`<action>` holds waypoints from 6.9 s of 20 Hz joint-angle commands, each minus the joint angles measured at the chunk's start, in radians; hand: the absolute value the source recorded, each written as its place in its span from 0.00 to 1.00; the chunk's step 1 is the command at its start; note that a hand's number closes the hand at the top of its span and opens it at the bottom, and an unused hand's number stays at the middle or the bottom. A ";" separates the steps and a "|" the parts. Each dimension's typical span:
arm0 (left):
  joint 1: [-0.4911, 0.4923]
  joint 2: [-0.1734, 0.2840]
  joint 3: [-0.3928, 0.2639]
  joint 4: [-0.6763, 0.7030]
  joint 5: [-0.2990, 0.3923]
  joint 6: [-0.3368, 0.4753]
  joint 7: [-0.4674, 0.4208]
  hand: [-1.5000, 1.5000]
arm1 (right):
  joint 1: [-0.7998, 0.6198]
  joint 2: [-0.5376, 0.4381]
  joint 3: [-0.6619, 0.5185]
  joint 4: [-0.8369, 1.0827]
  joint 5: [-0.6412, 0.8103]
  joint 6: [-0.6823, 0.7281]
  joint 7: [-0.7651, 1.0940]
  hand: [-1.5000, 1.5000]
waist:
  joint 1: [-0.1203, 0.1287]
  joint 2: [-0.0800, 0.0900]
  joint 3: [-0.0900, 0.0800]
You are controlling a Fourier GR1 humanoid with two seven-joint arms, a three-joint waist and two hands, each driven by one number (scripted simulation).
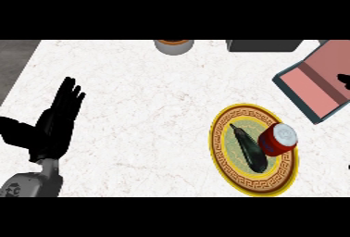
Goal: Pick the can from the plate and place it in the cardboard box
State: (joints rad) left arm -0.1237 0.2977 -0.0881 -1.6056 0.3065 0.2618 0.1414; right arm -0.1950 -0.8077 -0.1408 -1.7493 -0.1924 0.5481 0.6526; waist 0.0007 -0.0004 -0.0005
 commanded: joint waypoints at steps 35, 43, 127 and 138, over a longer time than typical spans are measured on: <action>0.102 -0.145 0.075 -0.127 -0.157 -0.106 0.059 0.50 | -0.030 0.400 0.076 0.126 0.513 -0.003 -0.081 0.00 | 0.005 0.000 0.001; 0.036 -0.134 0.151 -0.056 -0.128 -0.172 0.046 0.50 | -0.044 0.406 0.029 0.145 0.498 0.079 -0.071 0.00 | 0.001 0.000 0.000; -0.031 -0.187 0.207 0.017 -0.184 -0.193 0.041 0.50 | -0.418 0.377 -0.132 0.390 1.134 -0.444 -0.593 1.00 | 0.012 0.007 0.000; 0.030 -0.184 0.183 -0.037 -0.184 -0.222 0.041 0.50 | -0.462 0.221 -0.033 0.871 1.349 -0.485 -0.717 1.00 | 0.034 0.015 -0.001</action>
State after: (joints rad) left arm -0.1172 0.1022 0.0785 -1.6636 0.1047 0.0707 0.2246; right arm -0.6733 -0.5166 -0.2321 -0.9883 1.0619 0.0012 -0.0667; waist 0.0278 0.0103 0.0000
